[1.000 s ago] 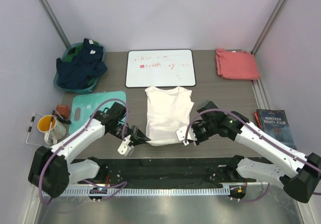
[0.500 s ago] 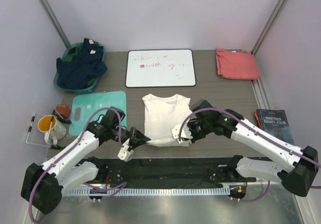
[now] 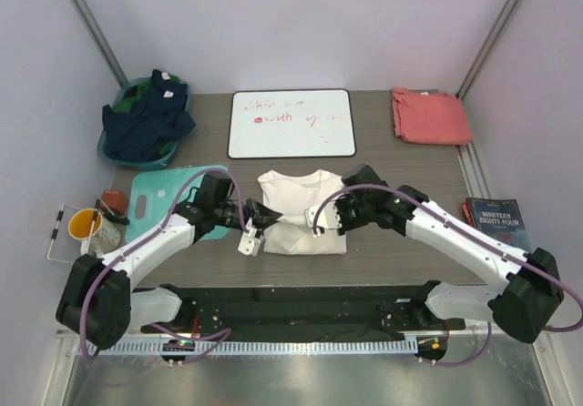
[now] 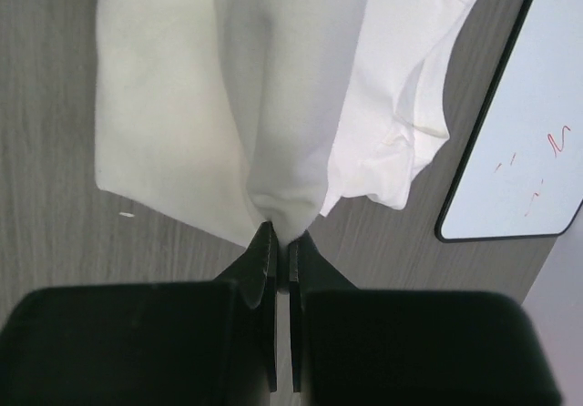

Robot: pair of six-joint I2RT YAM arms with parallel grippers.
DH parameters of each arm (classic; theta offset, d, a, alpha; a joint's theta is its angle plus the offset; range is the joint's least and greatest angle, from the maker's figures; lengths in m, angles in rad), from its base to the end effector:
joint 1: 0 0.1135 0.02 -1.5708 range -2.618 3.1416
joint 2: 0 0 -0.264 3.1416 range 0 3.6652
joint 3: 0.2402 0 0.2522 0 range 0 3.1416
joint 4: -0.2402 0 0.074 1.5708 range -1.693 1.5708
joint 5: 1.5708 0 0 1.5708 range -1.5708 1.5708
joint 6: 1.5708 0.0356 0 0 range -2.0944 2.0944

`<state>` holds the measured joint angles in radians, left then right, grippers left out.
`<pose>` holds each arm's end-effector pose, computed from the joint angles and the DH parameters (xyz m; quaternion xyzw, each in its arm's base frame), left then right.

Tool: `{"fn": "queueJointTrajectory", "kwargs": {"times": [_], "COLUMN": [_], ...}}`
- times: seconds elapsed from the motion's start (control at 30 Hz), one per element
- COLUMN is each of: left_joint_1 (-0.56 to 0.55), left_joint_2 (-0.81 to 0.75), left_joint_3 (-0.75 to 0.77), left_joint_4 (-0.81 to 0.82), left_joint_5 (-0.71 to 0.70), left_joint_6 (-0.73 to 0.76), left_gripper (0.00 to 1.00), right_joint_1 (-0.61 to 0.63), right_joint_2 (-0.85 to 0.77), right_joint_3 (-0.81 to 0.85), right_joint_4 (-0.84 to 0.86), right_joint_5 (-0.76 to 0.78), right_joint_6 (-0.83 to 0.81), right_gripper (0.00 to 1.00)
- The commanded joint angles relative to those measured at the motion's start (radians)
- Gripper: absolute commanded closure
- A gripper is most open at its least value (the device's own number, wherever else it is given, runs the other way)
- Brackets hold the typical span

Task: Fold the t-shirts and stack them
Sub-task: Fold the tshirt

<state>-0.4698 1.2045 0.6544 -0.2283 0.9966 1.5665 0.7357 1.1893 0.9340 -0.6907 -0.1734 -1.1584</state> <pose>0.1934 -0.1317 0.2175 0.7865 0.2684 -0.1996 0.5191 0.1721 0.1641 0.2663 -0.7850 0.5321 0.0163 0.3167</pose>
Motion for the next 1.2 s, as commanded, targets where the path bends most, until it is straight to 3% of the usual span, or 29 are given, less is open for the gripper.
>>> {"fn": "queueJointTrajectory", "kwargs": {"times": [0.0, 0.7, 0.87, 0.93, 0.97, 1.0, 1.03, 1.1, 1.17], "left_joint_1": [0.013, 0.094, 0.102, 0.102, 0.102, 0.102, 0.102, 0.100, 0.100], "left_joint_2": [0.036, 0.245, 0.303, 0.351, 0.375, 0.400, 0.456, 0.509, 0.559], "left_joint_3": [0.045, 0.117, 0.114, 0.077, 0.036, 0.021, 0.010, -0.001, 0.016], "left_joint_4": [0.107, 0.354, 0.452, 0.564, 0.745, 0.839, 1.024, 1.177, 1.323], "left_joint_5": [0.005, -0.064, -0.098, -0.139, -0.150, -0.165, -0.197, -0.239, -0.292], "left_joint_6": [-0.019, -0.056, -0.040, -0.046, -0.087, -0.112, -0.143, -0.212, -0.256], "left_gripper": [1.00, 1.00, 0.97, 0.77, 0.73, 0.62, 0.53, 0.34, 0.32], "right_joint_1": [-0.039, -0.168, -0.168, -0.167, -0.167, -0.168, -0.168, -0.167, -0.168], "right_joint_2": [0.049, 0.335, 0.392, 0.418, 0.429, 0.435, 0.446, 0.447, 0.426], "right_joint_3": [0.074, 0.200, 0.166, 0.099, 0.080, 0.034, 0.014, -0.021, -0.040], "right_joint_4": [0.109, 0.379, 0.583, 0.803, 0.857, 0.988, 1.040, 1.100, 1.129], "right_joint_5": [0.031, -0.014, 0.035, 0.127, 0.152, 0.226, 0.244, 0.271, 0.307], "right_joint_6": [-0.064, -0.133, -0.081, -0.057, -0.057, -0.040, -0.032, -0.026, 0.000], "right_gripper": [0.99, 0.99, 0.99, 0.86, 0.73, 0.52, 0.44, 0.38, 0.33]}}
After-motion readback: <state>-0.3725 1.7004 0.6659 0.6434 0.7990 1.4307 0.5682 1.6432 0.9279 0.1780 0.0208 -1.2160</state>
